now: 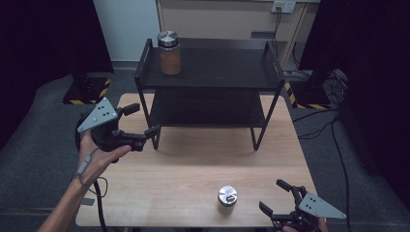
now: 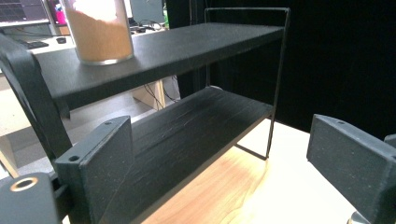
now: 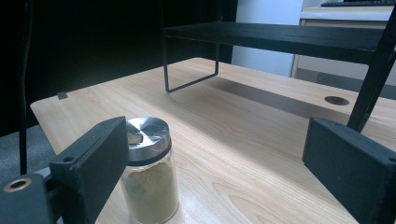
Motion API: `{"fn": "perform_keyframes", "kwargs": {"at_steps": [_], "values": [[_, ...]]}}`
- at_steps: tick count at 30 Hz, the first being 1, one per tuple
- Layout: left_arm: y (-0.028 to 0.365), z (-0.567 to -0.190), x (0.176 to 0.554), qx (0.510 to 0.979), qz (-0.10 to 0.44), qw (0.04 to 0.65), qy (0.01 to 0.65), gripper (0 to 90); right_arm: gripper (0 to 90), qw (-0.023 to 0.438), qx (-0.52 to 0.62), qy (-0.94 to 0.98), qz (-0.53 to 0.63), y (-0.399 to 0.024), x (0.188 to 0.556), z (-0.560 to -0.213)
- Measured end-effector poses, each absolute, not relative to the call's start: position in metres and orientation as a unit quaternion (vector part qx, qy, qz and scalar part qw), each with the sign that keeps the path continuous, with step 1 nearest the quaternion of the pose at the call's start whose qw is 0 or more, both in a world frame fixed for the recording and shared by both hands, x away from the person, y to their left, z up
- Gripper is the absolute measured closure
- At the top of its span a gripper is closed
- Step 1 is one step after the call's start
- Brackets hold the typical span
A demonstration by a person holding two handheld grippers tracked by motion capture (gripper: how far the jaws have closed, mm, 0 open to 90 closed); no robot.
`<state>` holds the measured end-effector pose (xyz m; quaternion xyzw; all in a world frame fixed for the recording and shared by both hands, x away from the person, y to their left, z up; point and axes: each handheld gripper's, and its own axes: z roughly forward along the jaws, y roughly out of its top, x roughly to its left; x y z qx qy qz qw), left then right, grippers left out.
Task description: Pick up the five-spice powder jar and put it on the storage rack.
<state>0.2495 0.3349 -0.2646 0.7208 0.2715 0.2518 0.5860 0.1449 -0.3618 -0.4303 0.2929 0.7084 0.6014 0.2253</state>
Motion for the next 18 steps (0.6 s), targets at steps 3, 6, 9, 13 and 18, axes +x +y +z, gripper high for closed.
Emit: {"fn": "perform_keyframes", "kwargs": {"at_steps": [3,6,9,13,18], "values": [[0.336,-0.276,0.246,0.723,0.255,0.584,0.268,5.2,7.8,0.226,0.293,0.709,0.601,-0.362,0.145,-0.43],[0.337,-0.287,0.243,0.723,0.257,0.582,0.27,4.5,7.8,0.227,0.293,0.709,0.6,-0.361,0.145,-0.43],[0.34,-0.3,0.241,0.72,0.255,0.583,0.276,4.5,7.8,0.228,0.293,0.709,0.6,-0.361,0.144,-0.43],[0.34,-0.318,0.234,0.715,0.266,0.577,0.291,4.2,7.9,0.228,0.294,0.709,0.599,-0.361,0.144,-0.43],[0.34,-0.338,0.228,0.709,0.271,0.572,0.309,4.2,8.0,0.228,0.293,0.71,0.598,-0.361,0.144,-0.43]]}}
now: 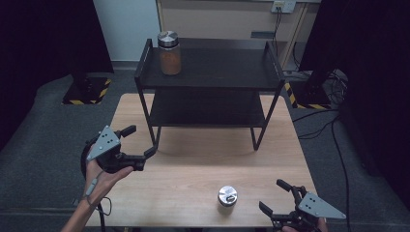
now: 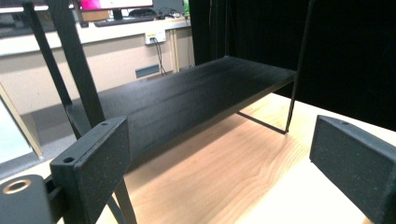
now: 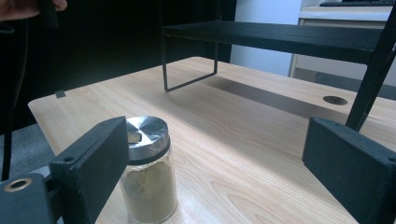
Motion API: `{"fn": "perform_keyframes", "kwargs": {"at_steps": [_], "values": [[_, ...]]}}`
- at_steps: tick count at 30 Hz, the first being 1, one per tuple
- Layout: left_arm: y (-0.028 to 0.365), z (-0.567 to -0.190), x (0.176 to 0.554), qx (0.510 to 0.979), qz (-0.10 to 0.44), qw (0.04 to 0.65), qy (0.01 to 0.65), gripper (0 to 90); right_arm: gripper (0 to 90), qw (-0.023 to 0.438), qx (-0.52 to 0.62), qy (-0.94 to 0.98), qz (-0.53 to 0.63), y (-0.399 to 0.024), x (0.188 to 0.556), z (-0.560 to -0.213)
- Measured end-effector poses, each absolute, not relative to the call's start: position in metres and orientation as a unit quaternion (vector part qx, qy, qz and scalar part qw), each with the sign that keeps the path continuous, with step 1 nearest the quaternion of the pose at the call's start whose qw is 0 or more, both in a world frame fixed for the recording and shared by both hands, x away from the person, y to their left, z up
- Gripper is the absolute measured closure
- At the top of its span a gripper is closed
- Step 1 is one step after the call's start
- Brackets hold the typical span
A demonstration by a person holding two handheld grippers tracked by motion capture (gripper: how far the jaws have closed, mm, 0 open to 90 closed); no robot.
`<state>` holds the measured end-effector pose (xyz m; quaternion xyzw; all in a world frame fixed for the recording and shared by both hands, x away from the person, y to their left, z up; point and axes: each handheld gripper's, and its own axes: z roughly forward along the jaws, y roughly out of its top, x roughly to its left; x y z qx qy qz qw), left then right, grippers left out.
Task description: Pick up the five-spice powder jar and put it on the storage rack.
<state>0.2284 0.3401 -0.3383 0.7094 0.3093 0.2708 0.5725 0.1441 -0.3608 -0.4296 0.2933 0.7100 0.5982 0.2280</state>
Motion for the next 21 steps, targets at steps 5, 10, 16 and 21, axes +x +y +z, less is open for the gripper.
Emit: {"fn": "perform_keyframes", "kwargs": {"at_steps": [5,10,16,21], "values": [[0.34,-0.353,0.227,0.705,0.269,0.573,0.318,4.3,8.0,0.229,0.294,0.71,0.598,-0.361,0.144,-0.43],[0.337,-0.366,0.227,0.71,0.265,0.569,0.32,4.0,8.0,0.23,0.293,0.71,0.598,-0.361,0.144,-0.43],[0.336,-0.384,0.225,0.705,0.272,0.572,0.319,3.9,8.0,0.23,0.294,0.709,0.598,-0.361,0.144,-0.43],[0.339,-0.395,0.219,0.704,0.267,0.572,0.325,3.9,8.0,0.23,0.293,0.709,0.598,-0.361,0.144,-0.43]]}}
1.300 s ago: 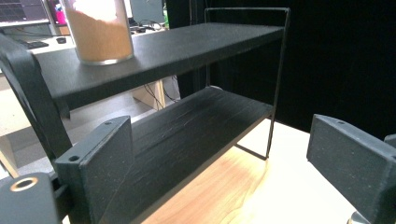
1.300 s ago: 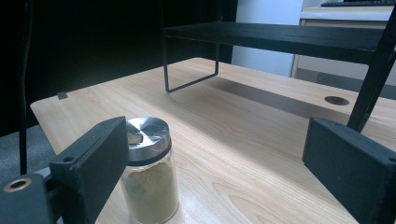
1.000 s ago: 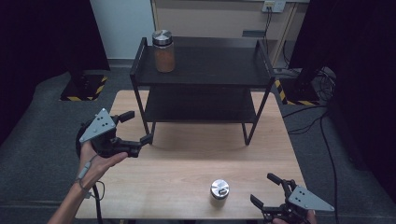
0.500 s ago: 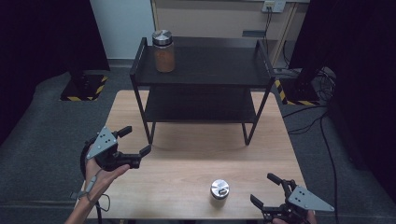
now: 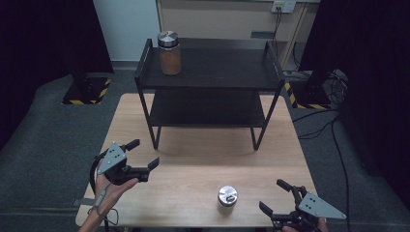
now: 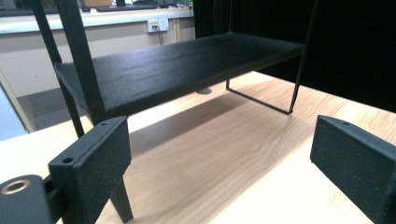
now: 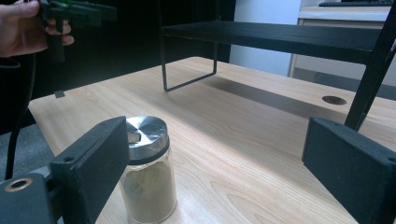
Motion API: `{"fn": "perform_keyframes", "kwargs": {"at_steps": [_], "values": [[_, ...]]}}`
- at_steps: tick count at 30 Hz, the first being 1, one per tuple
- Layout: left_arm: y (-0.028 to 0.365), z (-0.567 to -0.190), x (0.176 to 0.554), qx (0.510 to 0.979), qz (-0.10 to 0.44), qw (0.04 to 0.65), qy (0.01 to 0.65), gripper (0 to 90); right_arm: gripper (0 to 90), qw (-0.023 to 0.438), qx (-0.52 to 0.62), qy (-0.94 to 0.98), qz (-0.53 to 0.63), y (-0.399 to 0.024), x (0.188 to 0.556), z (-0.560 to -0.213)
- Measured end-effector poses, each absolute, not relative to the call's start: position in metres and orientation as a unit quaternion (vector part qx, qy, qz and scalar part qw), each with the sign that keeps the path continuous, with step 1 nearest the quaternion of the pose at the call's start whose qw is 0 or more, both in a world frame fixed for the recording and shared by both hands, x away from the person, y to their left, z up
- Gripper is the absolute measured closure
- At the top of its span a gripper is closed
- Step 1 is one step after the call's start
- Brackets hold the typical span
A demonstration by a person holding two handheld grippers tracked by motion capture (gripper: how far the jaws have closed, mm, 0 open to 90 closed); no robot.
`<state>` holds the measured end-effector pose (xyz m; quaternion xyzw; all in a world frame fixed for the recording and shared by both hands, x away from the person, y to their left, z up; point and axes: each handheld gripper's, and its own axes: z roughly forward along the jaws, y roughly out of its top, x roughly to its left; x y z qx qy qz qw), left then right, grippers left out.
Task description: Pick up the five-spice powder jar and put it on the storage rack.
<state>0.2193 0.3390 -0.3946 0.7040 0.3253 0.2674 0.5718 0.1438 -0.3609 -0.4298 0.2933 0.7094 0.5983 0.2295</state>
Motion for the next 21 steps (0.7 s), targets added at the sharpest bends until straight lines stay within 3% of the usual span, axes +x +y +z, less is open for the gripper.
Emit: {"fn": "perform_keyframes", "kwargs": {"at_steps": [21], "values": [[0.359,-0.422,0.171,0.699,0.269,0.562,0.351,4.4,8.0,0.228,0.295,0.71,0.598,-0.36,0.144,-0.43]]}}
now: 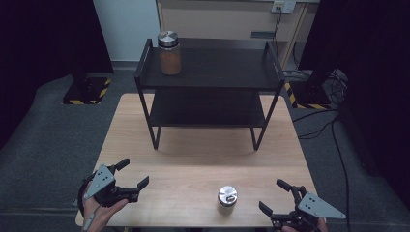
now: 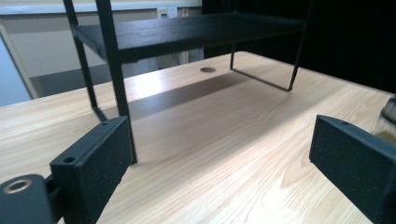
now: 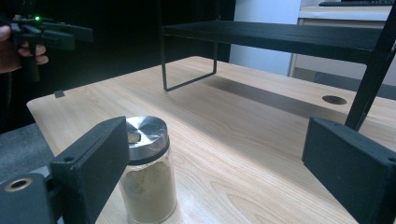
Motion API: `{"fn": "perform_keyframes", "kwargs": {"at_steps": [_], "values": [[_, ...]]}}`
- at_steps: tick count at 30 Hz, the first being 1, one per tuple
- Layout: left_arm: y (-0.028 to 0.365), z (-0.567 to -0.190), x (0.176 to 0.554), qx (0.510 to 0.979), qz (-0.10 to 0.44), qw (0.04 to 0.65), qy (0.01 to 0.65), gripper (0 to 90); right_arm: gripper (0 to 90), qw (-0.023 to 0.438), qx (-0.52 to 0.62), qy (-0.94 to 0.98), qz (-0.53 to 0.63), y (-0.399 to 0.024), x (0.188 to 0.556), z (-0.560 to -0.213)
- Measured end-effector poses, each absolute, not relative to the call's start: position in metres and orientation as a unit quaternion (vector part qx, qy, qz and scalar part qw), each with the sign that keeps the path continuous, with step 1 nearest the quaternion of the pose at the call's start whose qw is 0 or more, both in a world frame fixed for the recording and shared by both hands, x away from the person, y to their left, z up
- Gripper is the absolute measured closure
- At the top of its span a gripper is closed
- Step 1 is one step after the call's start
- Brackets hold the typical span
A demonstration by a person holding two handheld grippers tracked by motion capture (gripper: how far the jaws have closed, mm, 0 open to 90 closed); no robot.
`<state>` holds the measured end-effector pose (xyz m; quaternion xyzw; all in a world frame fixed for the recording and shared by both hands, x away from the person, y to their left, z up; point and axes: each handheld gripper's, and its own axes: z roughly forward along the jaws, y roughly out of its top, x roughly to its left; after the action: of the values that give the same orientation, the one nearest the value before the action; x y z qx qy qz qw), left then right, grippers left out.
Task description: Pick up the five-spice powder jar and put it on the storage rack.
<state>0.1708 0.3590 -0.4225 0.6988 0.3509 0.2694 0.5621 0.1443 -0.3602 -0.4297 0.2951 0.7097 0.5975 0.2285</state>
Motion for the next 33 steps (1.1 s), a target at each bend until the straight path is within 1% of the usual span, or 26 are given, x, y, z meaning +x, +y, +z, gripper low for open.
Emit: {"fn": "perform_keyframes", "kwargs": {"at_steps": [3,11,16,22,33], "values": [[0.362,-0.426,0.171,0.693,0.264,0.569,0.355,4.2,8.0,0.229,0.295,0.709,0.598,-0.36,0.144,-0.43],[0.366,-0.428,0.176,0.701,0.254,0.578,0.331,1.4,7.5,0.233,0.299,0.705,0.6,-0.361,0.143,-0.431],[0.371,-0.431,0.177,0.694,0.242,0.597,0.321,0.6,4.9,0.237,0.301,0.7,0.603,-0.362,0.142,-0.432],[0.378,-0.431,0.177,0.692,0.236,0.609,0.309,0.6,2.0,0.236,0.303,0.693,0.61,-0.363,0.142,-0.434],[0.383,-0.432,0.177,0.687,0.235,0.617,0.303,0.6,1.6,0.235,0.305,0.695,0.607,-0.363,0.143,-0.433]]}}
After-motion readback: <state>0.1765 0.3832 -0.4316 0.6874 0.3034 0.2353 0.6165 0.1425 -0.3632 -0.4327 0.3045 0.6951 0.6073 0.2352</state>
